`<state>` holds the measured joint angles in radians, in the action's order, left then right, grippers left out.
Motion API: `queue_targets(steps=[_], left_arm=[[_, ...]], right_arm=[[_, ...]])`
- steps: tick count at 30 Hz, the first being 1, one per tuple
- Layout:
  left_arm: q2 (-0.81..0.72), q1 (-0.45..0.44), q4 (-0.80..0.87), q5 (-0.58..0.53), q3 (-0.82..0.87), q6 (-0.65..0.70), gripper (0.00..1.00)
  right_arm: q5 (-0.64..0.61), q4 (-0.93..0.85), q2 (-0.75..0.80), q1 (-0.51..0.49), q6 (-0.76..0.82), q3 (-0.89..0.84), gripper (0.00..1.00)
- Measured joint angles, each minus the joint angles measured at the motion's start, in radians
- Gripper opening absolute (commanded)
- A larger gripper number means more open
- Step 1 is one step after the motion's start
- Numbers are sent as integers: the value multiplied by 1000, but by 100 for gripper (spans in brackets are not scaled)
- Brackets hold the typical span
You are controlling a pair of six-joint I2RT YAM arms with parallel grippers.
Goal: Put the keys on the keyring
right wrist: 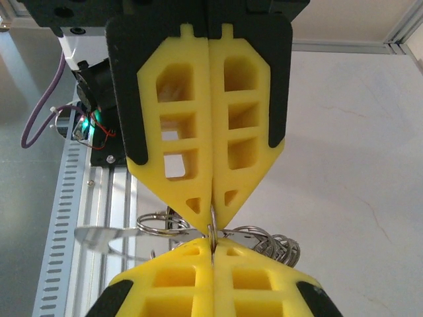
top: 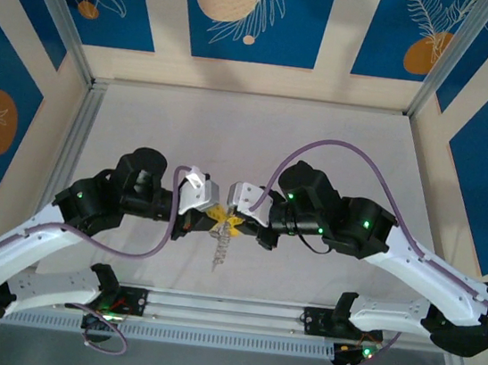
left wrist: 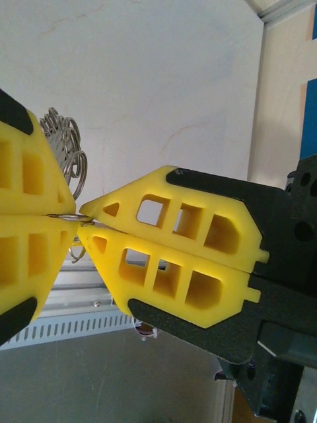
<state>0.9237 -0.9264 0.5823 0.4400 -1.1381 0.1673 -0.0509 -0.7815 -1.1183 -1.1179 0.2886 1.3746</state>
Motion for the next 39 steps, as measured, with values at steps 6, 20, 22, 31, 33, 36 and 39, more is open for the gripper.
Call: queue_targets(steps=[6, 20, 22, 31, 33, 36, 39], left_arm=[[-71, -1, -56, -6, 63, -19, 0], [-163, -1, -175, 25, 139, -58, 0], [-164, -1, -195, 32, 154, -64, 0], [-199, 0, -319, 54, 235, -118, 0], [-206, 0, -350, 58, 255, -135, 0], [-217, 0, -415, 62, 296, -162, 0], [-230, 1, -488, 74, 334, -190, 0]], right_arm=[[18, 50, 13, 0, -20, -23, 26], [113, 174, 58, 15, -54, -137, 22], [134, 200, 77, 15, -55, -161, 20], [190, 255, 108, 16, -77, -198, 2], [191, 255, 102, 16, -77, -198, 0], [193, 254, 96, 17, -77, -199, 0], [201, 254, 91, 21, -77, -199, 0]])
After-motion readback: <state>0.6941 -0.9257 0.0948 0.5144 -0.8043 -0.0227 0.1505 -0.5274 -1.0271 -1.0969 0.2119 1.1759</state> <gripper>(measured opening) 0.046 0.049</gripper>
